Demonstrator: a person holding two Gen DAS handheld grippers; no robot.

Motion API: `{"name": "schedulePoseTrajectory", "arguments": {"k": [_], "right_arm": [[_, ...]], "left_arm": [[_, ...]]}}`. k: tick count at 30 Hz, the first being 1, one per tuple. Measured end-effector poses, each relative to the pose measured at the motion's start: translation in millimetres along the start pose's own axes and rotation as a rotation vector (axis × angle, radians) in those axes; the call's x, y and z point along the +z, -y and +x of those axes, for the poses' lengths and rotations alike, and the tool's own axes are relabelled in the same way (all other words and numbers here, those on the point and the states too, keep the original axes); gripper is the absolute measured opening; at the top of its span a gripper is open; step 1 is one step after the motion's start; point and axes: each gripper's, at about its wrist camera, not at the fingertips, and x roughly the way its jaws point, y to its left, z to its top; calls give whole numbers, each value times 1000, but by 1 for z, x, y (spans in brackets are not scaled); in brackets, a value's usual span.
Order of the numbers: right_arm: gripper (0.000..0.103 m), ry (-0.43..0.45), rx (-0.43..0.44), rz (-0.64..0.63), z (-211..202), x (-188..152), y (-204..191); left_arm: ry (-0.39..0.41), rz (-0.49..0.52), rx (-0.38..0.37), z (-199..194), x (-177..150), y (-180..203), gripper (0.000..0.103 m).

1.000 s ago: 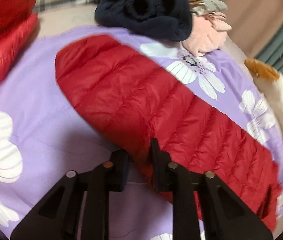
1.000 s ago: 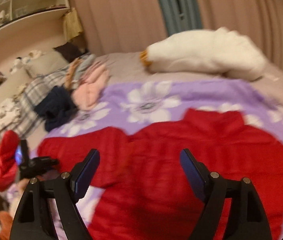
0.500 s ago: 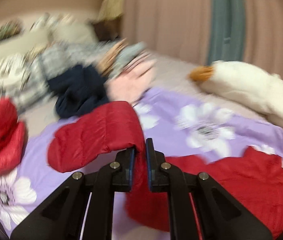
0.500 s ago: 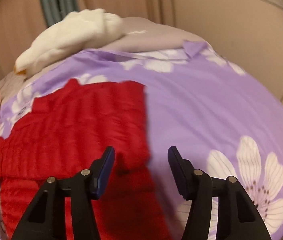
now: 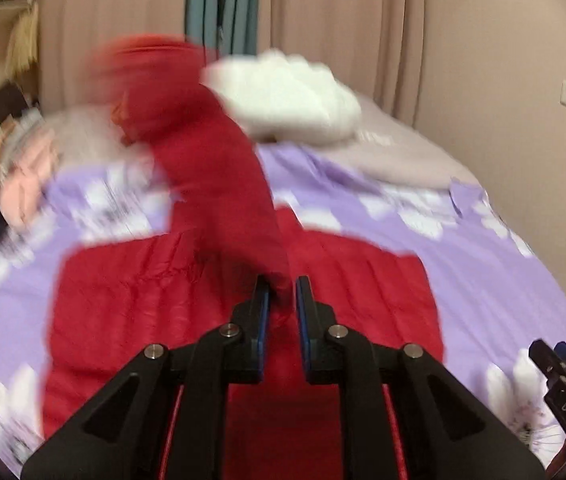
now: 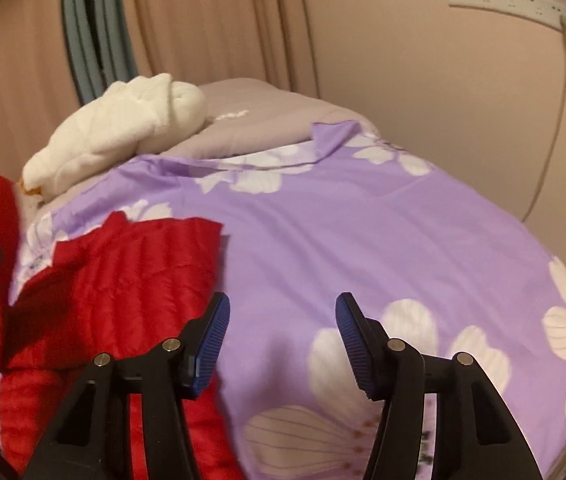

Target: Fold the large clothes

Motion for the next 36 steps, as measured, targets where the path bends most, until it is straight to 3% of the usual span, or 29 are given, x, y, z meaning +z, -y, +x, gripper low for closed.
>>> {"name": "schedulePoseTrajectory", "arguments": {"k": [2,4,6,9,12,14,16,18,19,20,23,26,30,32,36], "right_arm": [[58,2,4,17,-6,0,8],[58,9,2,28,-11,0,14],[58,10,-6,35,-14,0,16],[58,10,14,45,-18,1,12],[58,36,28,30,-27,2,1],[58,49,40,15,-31,3,-10],[58,54,67,-6,-31,6,-28],[58,57,87,-32,-29,6,-43],[53,62,96,-55,-26,7,-57],[34,63,106,-74,-24,7,-66],[19,49,159,-127,-7,8,-102],[17,2,218,-160,24,8,-134],[17,-60,191,-212,76,-8,-167],[17,-91,173,-227,100,-23,-171],[17,-95,157,-244,120,-45,-171]], "left_arm": [[-12,30,-12,3,-7,12,30],[12,98,-48,-6,-10,21,67],[72,143,-47,-22,-8,23,81],[171,163,-3,-48,0,13,81],[192,116,30,-58,2,-5,78],[174,37,81,-56,1,-25,66],[136,-48,116,-50,-1,-54,42],[83,-112,151,-39,-5,-78,28],[65,-134,187,-34,-8,-91,25],[60,-142,229,-29,-11,-100,24],[53,-141,311,-10,-21,-126,22],[-2,-203,320,22,-35,-156,23],[-89,-233,369,66,-65,-175,23],[-98,-271,327,77,-75,-182,23],[-80,-289,320,75,-75,-185,24]]}}
